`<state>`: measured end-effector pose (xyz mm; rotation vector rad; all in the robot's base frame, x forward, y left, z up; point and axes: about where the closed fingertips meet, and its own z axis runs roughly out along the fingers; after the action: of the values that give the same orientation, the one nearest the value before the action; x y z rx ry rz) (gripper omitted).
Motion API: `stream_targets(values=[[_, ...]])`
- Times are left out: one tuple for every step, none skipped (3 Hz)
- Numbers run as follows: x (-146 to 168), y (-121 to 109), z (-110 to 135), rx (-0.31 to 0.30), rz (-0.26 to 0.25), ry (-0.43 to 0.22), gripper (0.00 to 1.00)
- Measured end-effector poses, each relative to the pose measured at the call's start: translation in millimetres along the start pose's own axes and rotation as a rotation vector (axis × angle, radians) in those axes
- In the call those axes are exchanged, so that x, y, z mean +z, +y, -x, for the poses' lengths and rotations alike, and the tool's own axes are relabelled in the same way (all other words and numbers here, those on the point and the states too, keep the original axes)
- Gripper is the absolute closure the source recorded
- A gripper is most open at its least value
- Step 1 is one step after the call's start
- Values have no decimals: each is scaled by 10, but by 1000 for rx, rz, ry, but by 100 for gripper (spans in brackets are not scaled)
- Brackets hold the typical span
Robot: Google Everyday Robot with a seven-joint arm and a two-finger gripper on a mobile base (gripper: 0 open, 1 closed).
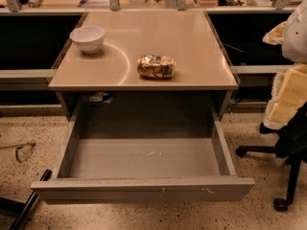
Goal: Place orange can into top drawer
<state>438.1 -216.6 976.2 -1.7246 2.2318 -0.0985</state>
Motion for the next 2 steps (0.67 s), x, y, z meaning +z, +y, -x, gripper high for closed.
stream_targets(values=[[1,0,0,0,0,0,0],[233,5,147,-14,33,1,0]])
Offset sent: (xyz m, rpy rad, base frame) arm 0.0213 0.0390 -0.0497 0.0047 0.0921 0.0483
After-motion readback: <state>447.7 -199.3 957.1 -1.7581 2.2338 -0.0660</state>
